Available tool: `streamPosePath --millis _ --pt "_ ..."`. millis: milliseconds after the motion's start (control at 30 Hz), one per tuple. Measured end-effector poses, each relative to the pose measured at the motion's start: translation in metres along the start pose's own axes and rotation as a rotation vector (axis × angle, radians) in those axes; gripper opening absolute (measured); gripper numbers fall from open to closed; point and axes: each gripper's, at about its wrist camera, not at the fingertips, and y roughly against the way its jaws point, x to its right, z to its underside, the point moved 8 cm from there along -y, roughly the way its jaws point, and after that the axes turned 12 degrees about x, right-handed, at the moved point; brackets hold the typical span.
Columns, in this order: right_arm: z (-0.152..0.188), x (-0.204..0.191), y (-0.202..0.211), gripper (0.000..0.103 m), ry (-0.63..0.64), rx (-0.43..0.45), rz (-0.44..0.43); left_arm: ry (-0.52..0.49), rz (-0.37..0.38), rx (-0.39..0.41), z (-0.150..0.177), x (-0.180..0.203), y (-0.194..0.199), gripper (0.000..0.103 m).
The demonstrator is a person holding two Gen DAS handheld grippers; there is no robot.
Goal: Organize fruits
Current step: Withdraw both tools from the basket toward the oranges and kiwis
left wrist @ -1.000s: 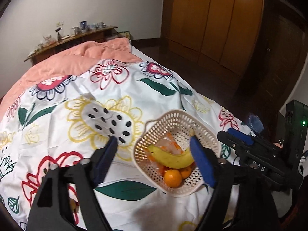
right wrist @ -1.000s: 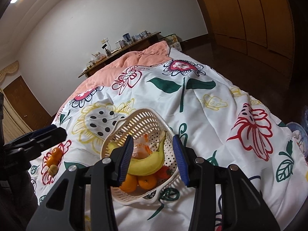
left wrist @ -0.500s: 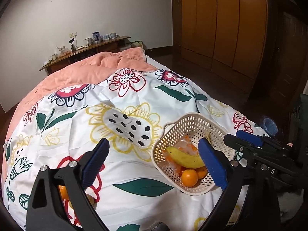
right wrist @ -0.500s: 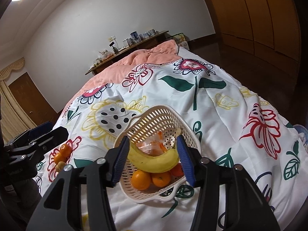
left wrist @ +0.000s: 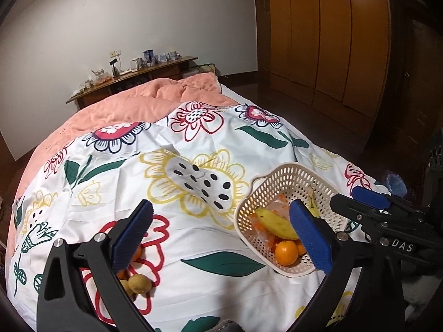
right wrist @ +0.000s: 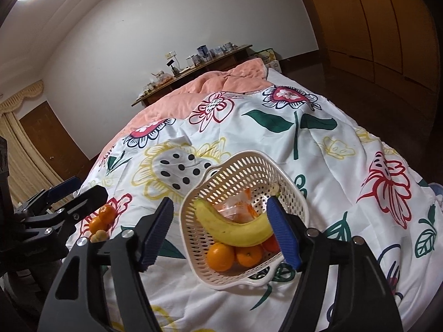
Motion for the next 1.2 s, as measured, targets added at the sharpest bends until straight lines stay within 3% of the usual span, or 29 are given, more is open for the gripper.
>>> streamPosePath --millis 267,433,567,667,800,967,1200 --pt "-0.003 -0.020 0.005 0.080 -0.014 0.007 -0.062 0.084 -0.056 0.038 -0.002 -0.041 0.018 0.100" --pt "-0.008 -0.034 0.010 0.085 -0.017 0.031 -0.091 0.158 -0.112 0.060 0.005 -0.087 0.039 0.100" --pt "-0.013 -0.049 0.017 0.087 -0.005 0.066 -0.112 0.224 -0.223 0.081 0.019 -0.137 0.057 0.100" --pt "-0.015 -0.068 0.022 0.090 0.025 0.080 -0.147 0.277 -0.306 0.052 0.039 -0.177 0.067 0.100" --pt "-0.007 -0.103 0.024 0.096 0.098 0.073 -0.210 0.354 -0.343 0.033 0.055 -0.208 0.077 0.100" --pt "0.011 -0.137 0.019 0.098 0.187 0.040 -0.246 0.349 -0.391 0.031 0.070 -0.224 0.088 0.100" --pt "0.044 -0.170 0.008 0.098 0.239 -0.035 -0.301 0.343 -0.395 0.011 0.084 -0.226 0.086 0.100"
